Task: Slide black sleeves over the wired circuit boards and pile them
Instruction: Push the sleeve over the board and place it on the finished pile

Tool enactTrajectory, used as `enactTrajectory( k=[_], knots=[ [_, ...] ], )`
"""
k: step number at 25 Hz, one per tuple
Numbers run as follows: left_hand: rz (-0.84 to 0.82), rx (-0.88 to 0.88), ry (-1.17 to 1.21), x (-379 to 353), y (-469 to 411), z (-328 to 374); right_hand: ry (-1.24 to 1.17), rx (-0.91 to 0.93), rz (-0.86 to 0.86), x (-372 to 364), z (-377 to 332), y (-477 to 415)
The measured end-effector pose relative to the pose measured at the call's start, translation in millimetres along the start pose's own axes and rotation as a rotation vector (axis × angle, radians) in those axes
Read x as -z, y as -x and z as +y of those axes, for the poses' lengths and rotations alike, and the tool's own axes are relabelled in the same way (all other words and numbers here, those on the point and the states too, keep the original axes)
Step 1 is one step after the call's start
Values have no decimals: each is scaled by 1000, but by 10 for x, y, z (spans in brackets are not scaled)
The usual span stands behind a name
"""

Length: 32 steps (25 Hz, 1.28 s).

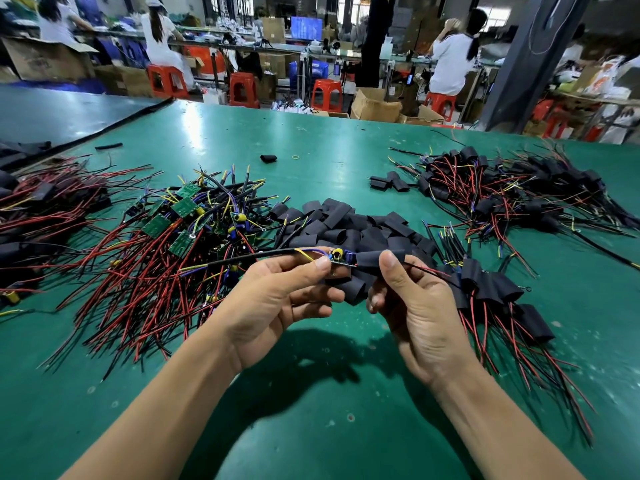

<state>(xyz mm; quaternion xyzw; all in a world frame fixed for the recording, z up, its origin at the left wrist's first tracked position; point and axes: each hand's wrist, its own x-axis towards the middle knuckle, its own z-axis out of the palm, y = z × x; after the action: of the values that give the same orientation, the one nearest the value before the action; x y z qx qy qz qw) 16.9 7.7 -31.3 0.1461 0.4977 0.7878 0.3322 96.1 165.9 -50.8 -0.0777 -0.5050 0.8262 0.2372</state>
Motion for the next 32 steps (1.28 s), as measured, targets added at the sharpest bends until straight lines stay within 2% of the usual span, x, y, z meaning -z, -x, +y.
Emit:
enactTrajectory(
  k=[3,10,14,21,25,29,32],
  knots=[
    [2,8,-19,-6,-6,-16,48,15,6,-5,3,9],
    [-3,21,-93,-12,1,-25,-91,-88,-3,-48,5,29],
    [1,-38,-168,-2,6,-31,-132,-138,-9,-46,8,30],
    [7,-136,-294,5,11,-67,8,-62,-32,-13,57,42],
    [2,-120,-231,6,1,-64,83,-33,-101,14,72,37],
    [9,-116,-298,24,14,-34,156,4,-96,24,80,40],
    [-2,-23,-185,21,20,0,173,3,-151,17,87,51]
  ],
)
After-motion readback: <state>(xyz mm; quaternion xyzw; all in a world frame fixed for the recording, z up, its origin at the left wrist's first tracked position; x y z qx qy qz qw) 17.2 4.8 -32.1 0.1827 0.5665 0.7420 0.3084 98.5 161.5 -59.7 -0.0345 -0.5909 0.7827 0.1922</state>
